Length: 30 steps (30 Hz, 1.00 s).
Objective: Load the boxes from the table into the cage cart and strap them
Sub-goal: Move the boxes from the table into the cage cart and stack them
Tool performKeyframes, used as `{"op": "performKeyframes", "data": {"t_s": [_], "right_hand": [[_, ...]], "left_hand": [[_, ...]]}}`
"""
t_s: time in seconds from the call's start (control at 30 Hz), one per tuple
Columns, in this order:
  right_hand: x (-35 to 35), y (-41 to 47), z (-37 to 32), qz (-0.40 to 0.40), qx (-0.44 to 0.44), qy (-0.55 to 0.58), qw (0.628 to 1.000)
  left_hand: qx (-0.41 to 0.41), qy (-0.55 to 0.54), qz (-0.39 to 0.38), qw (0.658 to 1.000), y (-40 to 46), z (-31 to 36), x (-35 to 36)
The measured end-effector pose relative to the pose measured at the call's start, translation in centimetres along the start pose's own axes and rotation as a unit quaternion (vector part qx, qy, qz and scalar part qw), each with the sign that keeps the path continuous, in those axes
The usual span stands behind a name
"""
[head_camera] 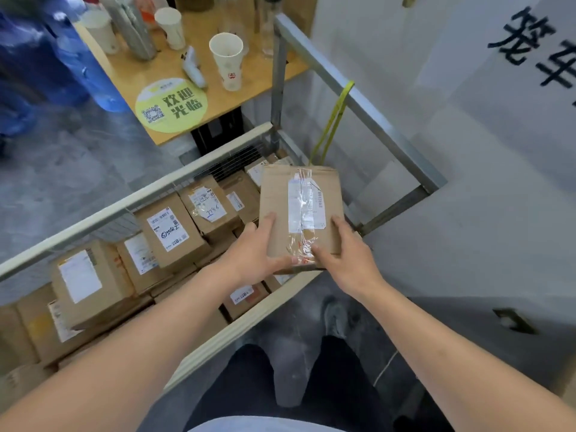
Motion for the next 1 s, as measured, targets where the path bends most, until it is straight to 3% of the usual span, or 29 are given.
{"op": "performKeyframes", "data": {"t_s": [0.57, 0.8, 1.0], "right_hand": [[1.9, 19.2, 8.1, -0.104, 0.031, -0.187, 0.976], [4.3, 22.6, 10.4, -0.173, 0.027, -0.238, 0.955], [6.6, 24.2, 12.8, -0.207, 0.022, -0.287, 0.935]], "left_hand": [[-0.066, -0.232, 0.044, 0.969, 16.6, -8.0, 7.5], [-0.093, -0.254, 0.030, 0.962, 19.5, -10.0, 10.2], [-0.114, -0.212, -0.009, 0.971, 21.4, -11.6, 12.6]]}}
Point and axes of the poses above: each hand's wrist, its own y-axis towards the middle knuckle, its own x-axis out of the palm, z = x × y, the point moved 10 cm from there along y, towards the middle knuckle, and after that the axes turned 13 degrees about -z, right-handed, at the moved point
